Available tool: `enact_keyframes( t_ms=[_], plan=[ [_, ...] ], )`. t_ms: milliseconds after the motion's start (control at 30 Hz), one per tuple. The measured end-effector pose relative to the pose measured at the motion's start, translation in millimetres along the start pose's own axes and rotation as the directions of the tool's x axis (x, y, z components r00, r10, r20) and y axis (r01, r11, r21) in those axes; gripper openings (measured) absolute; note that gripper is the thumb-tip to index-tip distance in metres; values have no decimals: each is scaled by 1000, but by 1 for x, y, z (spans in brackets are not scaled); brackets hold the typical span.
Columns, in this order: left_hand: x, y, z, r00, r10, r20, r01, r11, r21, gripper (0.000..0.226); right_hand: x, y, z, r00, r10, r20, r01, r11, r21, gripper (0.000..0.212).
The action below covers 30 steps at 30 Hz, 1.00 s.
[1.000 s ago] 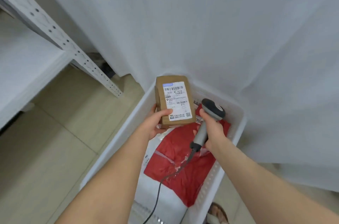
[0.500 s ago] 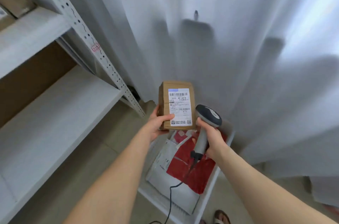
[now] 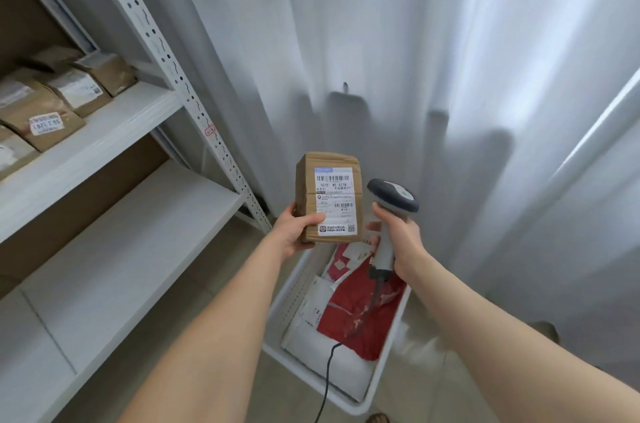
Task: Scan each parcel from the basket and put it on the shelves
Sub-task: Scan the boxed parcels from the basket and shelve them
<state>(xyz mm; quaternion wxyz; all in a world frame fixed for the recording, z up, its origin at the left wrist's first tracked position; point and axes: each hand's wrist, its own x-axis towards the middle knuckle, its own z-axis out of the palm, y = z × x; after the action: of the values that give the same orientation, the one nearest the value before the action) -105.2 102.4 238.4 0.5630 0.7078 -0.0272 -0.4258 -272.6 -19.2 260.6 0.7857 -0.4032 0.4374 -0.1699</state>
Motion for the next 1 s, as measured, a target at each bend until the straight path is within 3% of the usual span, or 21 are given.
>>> enact_keyframes(
  t_ms=[133, 467, 1000],
  plan=[
    [-49, -10, 7, 1000, 26, -4, -26, 999, 31, 46, -55, -8, -6, 992, -48, 117, 61, 992, -113, 13],
    [-133, -24, -4, 998, 63, -15, -63, 998, 13, 45, -150, -13, 1, 987, -39, 158, 74, 972, -223, 10],
    [-135, 13, -97, 993, 117, 9, -117, 993, -2, 46, -189, -17, 102, 979, -33, 202, 92, 953, -289, 6]
  ],
)
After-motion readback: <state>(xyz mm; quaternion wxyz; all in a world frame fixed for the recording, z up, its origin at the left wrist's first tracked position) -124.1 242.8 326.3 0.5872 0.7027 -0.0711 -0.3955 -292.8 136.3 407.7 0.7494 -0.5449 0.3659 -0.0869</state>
